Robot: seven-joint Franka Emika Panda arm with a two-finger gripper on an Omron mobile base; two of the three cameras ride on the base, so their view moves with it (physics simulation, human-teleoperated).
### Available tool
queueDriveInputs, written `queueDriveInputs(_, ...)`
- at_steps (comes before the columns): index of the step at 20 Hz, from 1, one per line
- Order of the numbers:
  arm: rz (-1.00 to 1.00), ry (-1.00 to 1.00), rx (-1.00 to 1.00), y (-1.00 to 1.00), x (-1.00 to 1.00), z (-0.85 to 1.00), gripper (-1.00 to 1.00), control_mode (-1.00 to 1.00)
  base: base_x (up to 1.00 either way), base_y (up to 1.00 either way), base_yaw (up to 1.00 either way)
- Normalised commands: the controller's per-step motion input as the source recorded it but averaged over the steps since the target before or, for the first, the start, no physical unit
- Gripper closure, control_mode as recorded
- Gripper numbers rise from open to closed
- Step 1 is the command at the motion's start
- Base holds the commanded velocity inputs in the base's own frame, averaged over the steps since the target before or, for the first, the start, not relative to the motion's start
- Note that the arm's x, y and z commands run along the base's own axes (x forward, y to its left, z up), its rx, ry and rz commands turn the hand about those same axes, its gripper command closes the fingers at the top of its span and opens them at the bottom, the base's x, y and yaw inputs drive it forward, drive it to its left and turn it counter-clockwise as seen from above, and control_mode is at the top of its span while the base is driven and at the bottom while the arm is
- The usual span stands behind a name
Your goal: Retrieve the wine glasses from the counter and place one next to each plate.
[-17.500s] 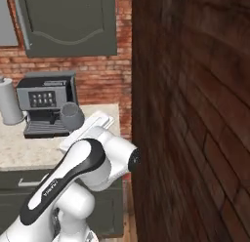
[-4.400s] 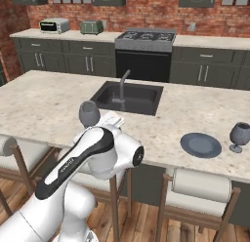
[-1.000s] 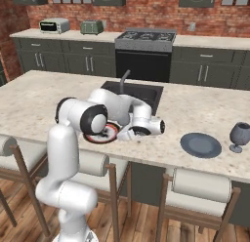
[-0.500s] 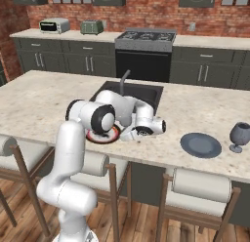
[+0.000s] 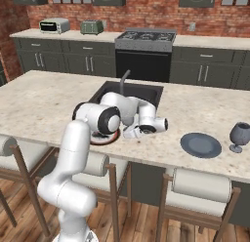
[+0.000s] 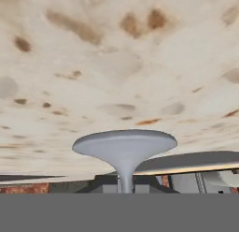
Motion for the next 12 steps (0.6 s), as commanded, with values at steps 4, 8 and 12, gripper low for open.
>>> queueDriveInputs(4,0.0,0.0,0.0,0.0,0.01,0.0,1.0,-1.0,0.0,0.0,0.0)
queueDriveInputs(8,0.0,0.0,0.0,0.0,0.0,-0.02,1.0,-1.0,0.0,0.0,0.0)
queueDriveInputs(12,0.0,0.0,0.0,0.0,0.0,-0.12,1.0,-1.0,0.0,0.0,0.0)
